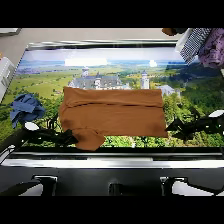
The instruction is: Fold the clothes and pants, and hang the long-sleeved shirts on hangers.
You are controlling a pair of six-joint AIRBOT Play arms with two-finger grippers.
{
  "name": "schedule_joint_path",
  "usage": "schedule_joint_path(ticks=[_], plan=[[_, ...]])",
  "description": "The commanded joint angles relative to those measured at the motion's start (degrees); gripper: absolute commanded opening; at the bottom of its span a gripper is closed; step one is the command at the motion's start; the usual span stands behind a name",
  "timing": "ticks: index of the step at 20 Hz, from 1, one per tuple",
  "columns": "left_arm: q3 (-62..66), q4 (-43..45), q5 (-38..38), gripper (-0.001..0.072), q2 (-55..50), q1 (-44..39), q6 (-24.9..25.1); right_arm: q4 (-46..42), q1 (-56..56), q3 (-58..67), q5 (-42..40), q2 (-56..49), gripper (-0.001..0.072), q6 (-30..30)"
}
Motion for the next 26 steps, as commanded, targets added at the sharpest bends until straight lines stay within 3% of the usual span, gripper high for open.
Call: schedule_joint_path(ticks=[1, 4, 6, 7, 11, 15, 17, 19, 21, 26], plan=[[0.1, 0.0, -0.1, 0.0019, 0.0, 1.2, 0.0, 1.9, 0.2, -0.3, -0.4, -2.7, 0.0534, -0.3], [0.1, 0.0, -0.2, 0.0019, 0.0, 3.3, 0.0, 2.1, 3.1, -0.2, -1.2, -3.1, 0.0435, -0.8], [0.2, 0.0, -0.7, 0.0018, 0.0, 4.8, 0.0, 2.2, 6.0, -0.2, -1.6, -3.1, 0.0144, -0.9], [0.7, 0.1, -2.2, 0.0018, 0.0, 5.8, 0.1, 2.2, 6.7, -0.2, -1.4, -3.0, 0.0037, -0.8], [5.6, 1.5, -12.7, 0.0017, 2.6, 11.7, -0.2, 0.4, 6.7, -0.2, 1.2, 1.8, 0.0031, 0.9], [10.8, 17.0, -21.6, 0.0017, 10.9, 14.0, -8.5, -5.6, 6.8, -0.2, 8.8, 11.6, 0.0031, 5.2], [11.4, 20.5, -23.3, 0.0017, 15.7, 13.9, -10.6, -7.2, 6.8, -0.2, 11.9, 17.4, 0.0031, 7.6], [11.4, 19.2, -22.2, 0.0016, 18.6, 13.8, -11.0, -6.0, 6.8, -0.2, 13.0, 22.5, 0.0031, 9.1], [12.0, 17.4, -18.8, 0.0016, 18.4, 13.0, -10.9, -2.3, 6.8, 0.1, 9.2, 25.9, 0.0031, 9.3], [21.6, 17.4, -10.3, 0.0016, 8.1, 7.0, -8.8, -3.5, 16.3, 2.1, -6.2, 19.8, 0.0031, 9.9]])
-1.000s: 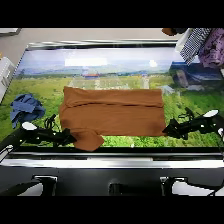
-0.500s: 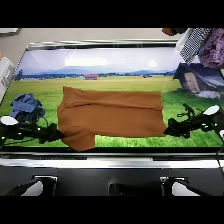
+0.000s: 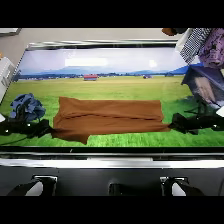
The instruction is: Fold the clothes and pants, and hang the long-sleeved shirts on hangers.
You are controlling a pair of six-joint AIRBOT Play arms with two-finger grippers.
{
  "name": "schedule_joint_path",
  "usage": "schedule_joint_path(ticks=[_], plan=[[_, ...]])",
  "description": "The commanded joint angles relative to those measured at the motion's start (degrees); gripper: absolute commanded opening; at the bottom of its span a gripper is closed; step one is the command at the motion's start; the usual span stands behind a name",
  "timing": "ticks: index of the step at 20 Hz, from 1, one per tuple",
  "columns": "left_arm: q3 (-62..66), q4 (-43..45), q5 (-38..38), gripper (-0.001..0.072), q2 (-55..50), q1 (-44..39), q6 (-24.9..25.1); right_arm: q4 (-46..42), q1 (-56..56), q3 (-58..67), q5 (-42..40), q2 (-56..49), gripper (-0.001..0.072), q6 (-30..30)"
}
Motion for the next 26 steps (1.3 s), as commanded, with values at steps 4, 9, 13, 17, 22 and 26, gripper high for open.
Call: schedule_joint_path(ticks=[4, 9, 13, 17, 22, 26], plan=[[19.4, 0.2, 4.3, 0.0015, -19.1, -6.8, 1.3, -4.0, 7.5, 5.2, -16.8, -11.3, 0.0031, 5.7], [38.4, 0.6, -0.4, 0.0016, -35.8, -8.1, 1.2, -4.8, 7.5, 12.1, -18.7, -20.3, 0.0031, 5.6], [48.9, 2.8, -2.9, 0.0016, -43.5, -8.0, 1.0, -4.8, 7.5, 16.4, -20.8, -24.4, 0.0031, 5.7], [51.8, 2.7, -3.0, 0.0016, -48.2, -8.2, 1.0, -3.1, 7.5, 17.6, -21.4, -29.2, 0.0032, 5.7], [51.9, 2.6, -2.6, 0.0225, -50.5, -8.9, 1.0, -1.4, 7.1, 17.8, -20.8, -31.8, 0.0390, 6.9], [55.1, 4.7, -3.0, 0.0403, -48.7, -8.0, -1.6, 1.9, -0.4, 22.9, -12.3, -30.4, 0.0622, 5.8]])
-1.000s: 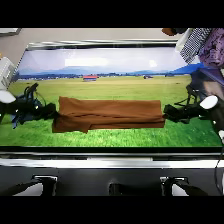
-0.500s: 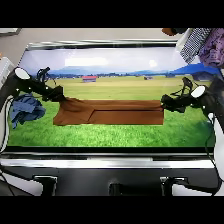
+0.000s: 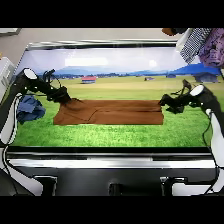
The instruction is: Fold the clothes and pants, and hang the long-sleeved shirts on hangers.
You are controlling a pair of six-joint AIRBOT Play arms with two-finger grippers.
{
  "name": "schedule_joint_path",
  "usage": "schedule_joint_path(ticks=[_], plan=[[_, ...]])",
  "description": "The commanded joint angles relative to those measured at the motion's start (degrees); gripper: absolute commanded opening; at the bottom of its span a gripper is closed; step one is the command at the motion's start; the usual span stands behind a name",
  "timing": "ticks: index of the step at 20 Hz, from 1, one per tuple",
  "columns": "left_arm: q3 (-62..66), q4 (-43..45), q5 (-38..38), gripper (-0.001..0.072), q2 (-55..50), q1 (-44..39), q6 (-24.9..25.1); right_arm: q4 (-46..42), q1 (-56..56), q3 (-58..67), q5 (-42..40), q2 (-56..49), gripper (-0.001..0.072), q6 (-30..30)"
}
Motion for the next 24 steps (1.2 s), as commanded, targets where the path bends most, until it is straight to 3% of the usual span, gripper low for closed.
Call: schedule_joint_path(ticks=[1, 5, 15, 17, 18, 19, 21, 24], plan=[[2.3, 2.5, -0.2, 0.0540, 1.5, 0.3, -1.7, 6.2, -7.0, 2.6, 6.4, -0.3, 0.0633, -2.2], [2.8, 2.9, -0.6, 0.0555, 2.9, 0.3, -1.8, 18.7, -12.1, 2.6, 12.1, -5.6, 0.0672, -10.3], [2.8, 2.9, -0.6, 0.0555, 2.9, 0.0, -3.8, 18.1, -3.5, 2.6, 8.5, -13.6, 0.0646, -11.6], [2.7, 2.7, -0.6, 0.0553, 2.9, 0.0, -3.8, 17.3, -1.5, 2.6, 7.8, -13.8, 0.0457, -11.7], [2.7, 2.0, -0.6, 0.0541, 2.9, 0.0, -3.8, 17.5, -0.9, 2.6, 7.6, -13.7, 0.0266, -12.1], [2.7, -0.1, -0.6, 0.0453, 2.9, 0.0, -3.4, 17.8, -0.9, 2.6, 7.6, -13.4, 0.0069, -12.1], [2.7, -5.9, -0.6, 0.0041, 2.6, -0.8, -2.5, 17.3, -1.1, 2.7, 7.5, -11.1, 0.0032, -11.4], [2.2, -7.0, 1.3, 0.0018, 0.6, -5.6, -6.9, 9.4, -1.0, 6.3, 11.3, -6.6, 0.0032, -5.5]])
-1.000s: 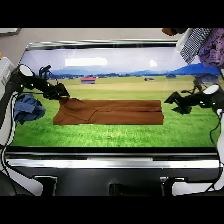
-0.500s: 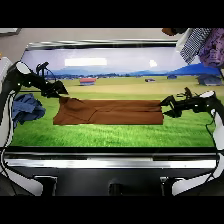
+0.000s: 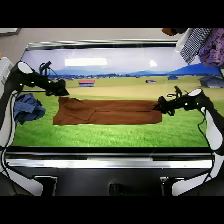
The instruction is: Fold the clothes and pants, and hang the long-sleeved shirts on hangers.
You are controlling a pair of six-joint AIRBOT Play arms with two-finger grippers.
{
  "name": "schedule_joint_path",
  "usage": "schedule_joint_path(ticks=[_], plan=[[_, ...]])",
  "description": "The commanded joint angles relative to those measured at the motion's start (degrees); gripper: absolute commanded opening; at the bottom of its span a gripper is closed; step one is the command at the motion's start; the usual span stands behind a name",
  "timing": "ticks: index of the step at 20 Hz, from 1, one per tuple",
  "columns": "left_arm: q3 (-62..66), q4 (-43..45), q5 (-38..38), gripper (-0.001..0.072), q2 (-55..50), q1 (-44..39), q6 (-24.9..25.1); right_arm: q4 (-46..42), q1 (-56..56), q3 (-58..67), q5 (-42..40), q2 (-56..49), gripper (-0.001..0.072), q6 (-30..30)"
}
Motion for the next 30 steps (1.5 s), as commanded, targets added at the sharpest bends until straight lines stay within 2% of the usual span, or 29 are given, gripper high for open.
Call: schedule_joint_path(ticks=[1, 4, 8, 14, 17, 20, 23, 25, 27, 30], plan=[[-0.6, -3.8, 2.8, 0.0018, -2.4, -5.4, -4.4, -8.2, 0.3, 4.5, 5.4, 4.4, 0.0032, 6.3], [-0.6, -9.9, 8.8, 0.0017, -6.3, -14.7, -4.5, -15.6, 0.3, 10.7, 10.7, 8.7, 0.0032, 10.8], [-0.5, -14.6, 21.9, 0.0016, -9.9, -28.2, -10.4, -21.2, 0.3, 16.3, 14.7, 15.1, 0.0032, 15.1], [-0.5, -27.9, 39.6, 0.0015, -14.0, -42.1, -12.9, -23.3, 0.3, 17.0, 20.7, 24.1, 0.0032, 18.0], [-0.1, -33.7, 44.8, 0.0015, -16.5, -45.7, -15.1, -23.3, 0.3, 17.1, 22.2, 28.2, 0.0032, 18.9], [2.7, -37.0, 45.9, 0.0015, -19.7, -48.2, -15.1, -23.7, 0.3, 17.1, 22.2, 30.9, 0.0032, 19.5], [6.4, -39.5, 47.2, 0.0015, -23.0, -50.2, -17.4, -24.0, 0.3, 17.0, 22.3, 31.2, 0.0032, 19.5], [8.0, -39.5, 46.5, 0.0015, -23.6, -50.2, -16.3, -25.7, 0.3, 17.0, 22.1, 31.2, 0.0032, 19.5], [8.0, -38.3, 42.1, 0.0014, -22.9, -48.5, -15.6, -27.6, 0.3, 17.0, 22.1, 31.2, 0.0032, 19.5], [8.0, -30.0, 31.5, 0.0013, -18.9, -43.5, -15.6, -25.3, 0.3, 17.0, 22.0, 30.4, 0.0032, 20.0]])
